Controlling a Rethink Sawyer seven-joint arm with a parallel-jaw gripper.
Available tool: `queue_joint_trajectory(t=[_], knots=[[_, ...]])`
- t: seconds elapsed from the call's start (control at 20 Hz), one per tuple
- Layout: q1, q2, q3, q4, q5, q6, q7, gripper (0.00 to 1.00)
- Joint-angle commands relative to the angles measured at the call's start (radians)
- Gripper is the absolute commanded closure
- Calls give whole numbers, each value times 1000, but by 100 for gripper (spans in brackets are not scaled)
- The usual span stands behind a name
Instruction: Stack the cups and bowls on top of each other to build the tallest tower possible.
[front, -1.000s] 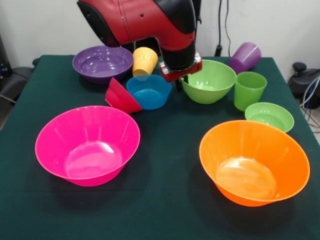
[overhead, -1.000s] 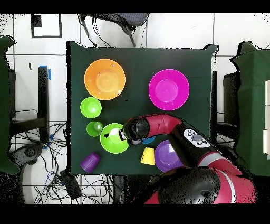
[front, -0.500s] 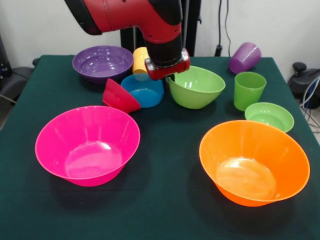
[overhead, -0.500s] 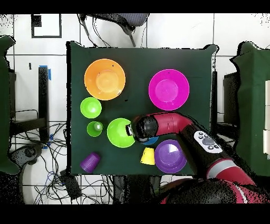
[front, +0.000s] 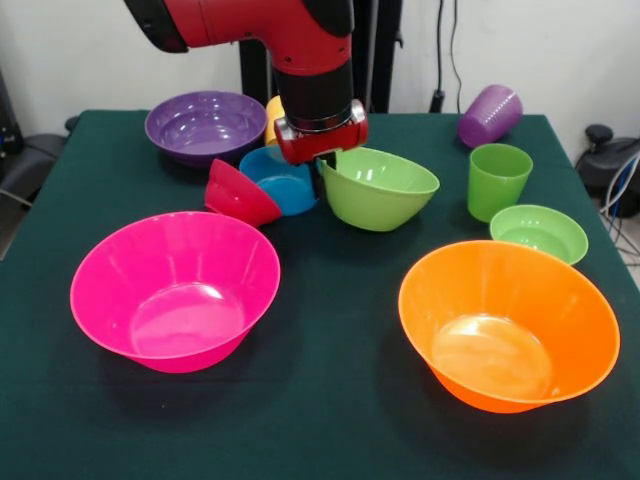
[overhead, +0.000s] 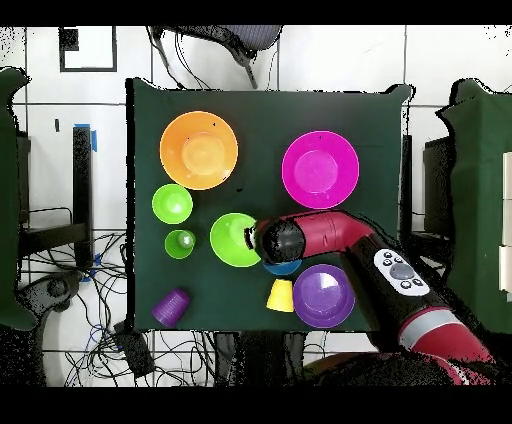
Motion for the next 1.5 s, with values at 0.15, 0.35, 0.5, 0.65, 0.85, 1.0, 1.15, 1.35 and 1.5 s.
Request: queue_joint_trajectory(t=[0.15,0.35,0.5,0.65,0.85,1.0,1.15,1.35,1.5], knots=[[20,3,14,-79,-80,-75,-24,100],[30,7,11,-80,-75,-79,-10,100],[34,8,7,-81,-77,-80,-7,100],[36,12,2,-87,-86,-74,-17,100],[44,14,-9,-91,-94,-60,-26,100],[54,14,-20,-96,-105,-47,-34,100],[55,16,-17,-101,-114,-35,-47,0],[55,15,-12,-103,-119,-26,-53,0],[56,13,-13,-100,-122,-26,-53,0]])
